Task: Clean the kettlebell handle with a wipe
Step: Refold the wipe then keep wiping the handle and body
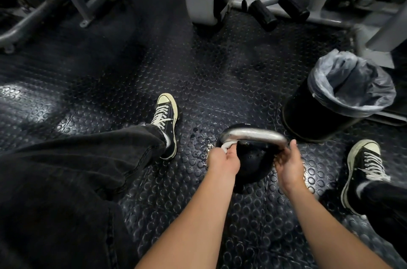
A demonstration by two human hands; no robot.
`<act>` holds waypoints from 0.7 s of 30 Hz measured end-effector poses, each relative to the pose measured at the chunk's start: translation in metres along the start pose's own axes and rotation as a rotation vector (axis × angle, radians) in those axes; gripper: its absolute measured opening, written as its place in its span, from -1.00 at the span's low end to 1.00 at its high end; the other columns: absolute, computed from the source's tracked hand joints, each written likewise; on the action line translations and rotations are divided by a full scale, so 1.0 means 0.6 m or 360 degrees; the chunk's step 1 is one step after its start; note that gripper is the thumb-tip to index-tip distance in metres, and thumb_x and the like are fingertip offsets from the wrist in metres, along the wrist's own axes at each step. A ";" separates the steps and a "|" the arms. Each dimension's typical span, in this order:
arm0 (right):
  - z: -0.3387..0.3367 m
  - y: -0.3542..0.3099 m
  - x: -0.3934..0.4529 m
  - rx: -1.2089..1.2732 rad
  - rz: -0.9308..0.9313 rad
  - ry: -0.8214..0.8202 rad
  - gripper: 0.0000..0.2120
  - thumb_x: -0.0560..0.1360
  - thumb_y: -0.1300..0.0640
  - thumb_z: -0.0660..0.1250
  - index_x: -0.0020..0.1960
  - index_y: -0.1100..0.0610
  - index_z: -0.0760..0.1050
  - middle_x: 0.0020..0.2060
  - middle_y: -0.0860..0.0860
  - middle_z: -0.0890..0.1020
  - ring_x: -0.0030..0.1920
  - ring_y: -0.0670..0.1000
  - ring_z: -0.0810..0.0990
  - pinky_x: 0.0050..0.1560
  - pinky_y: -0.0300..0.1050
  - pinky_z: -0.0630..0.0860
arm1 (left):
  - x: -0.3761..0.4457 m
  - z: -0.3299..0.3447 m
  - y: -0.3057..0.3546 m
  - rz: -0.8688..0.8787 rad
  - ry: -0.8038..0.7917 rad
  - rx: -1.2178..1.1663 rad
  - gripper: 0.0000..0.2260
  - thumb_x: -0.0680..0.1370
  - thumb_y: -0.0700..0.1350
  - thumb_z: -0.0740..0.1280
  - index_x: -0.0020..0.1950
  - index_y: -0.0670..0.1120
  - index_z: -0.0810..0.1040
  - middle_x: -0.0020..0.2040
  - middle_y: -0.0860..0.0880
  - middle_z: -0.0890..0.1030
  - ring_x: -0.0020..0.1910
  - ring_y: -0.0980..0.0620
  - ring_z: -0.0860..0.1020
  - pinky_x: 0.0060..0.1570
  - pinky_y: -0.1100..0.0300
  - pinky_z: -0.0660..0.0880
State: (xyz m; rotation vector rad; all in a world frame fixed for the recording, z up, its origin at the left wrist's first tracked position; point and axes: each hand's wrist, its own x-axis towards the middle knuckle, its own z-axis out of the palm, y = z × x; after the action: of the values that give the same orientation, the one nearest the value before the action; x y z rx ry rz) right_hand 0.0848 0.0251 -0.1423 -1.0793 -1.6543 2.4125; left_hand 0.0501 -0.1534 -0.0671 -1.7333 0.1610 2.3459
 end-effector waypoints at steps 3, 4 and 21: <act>0.001 -0.001 -0.004 -0.0004 -0.0006 -0.0024 -0.35 0.58 -0.30 0.14 0.43 0.17 0.46 0.29 0.08 0.62 0.36 0.03 0.53 0.41 -0.08 0.37 | -0.002 0.022 0.006 0.0086 0.0113 0.0325 -0.67 0.66 -0.40 0.09 0.44 -0.41 0.23 0.38 -0.24 0.35 0.44 -0.13 0.37 0.45 0.09 0.31; 0.000 -0.001 -0.005 0.0004 -0.0003 -0.0029 -0.29 0.53 -0.33 0.17 0.43 0.17 0.46 0.29 0.08 0.62 0.35 0.03 0.54 0.40 -0.09 0.38 | -0.013 0.019 -0.001 0.0077 0.0089 0.0385 -0.67 0.66 -0.40 0.07 0.43 -0.41 0.24 0.34 -0.25 0.36 0.44 -0.14 0.37 0.45 0.08 0.30; -0.004 -0.003 -0.011 -0.0006 -0.0003 -0.0055 -0.12 0.36 -0.44 0.25 0.44 0.17 0.45 0.29 0.09 0.63 0.34 0.03 0.55 0.46 0.00 0.36 | 0.023 -0.002 0.006 0.0337 -0.0118 0.0363 -0.83 0.62 -0.45 0.12 0.21 -0.36 0.34 0.08 -0.31 0.50 0.12 -0.24 0.60 0.02 0.10 0.63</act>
State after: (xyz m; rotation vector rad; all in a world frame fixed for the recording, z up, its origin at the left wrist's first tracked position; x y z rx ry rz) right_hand 0.0906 0.0254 -0.1379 -1.0418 -1.6703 2.4412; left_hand 0.0465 -0.1555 -0.0811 -1.5860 0.6018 2.4190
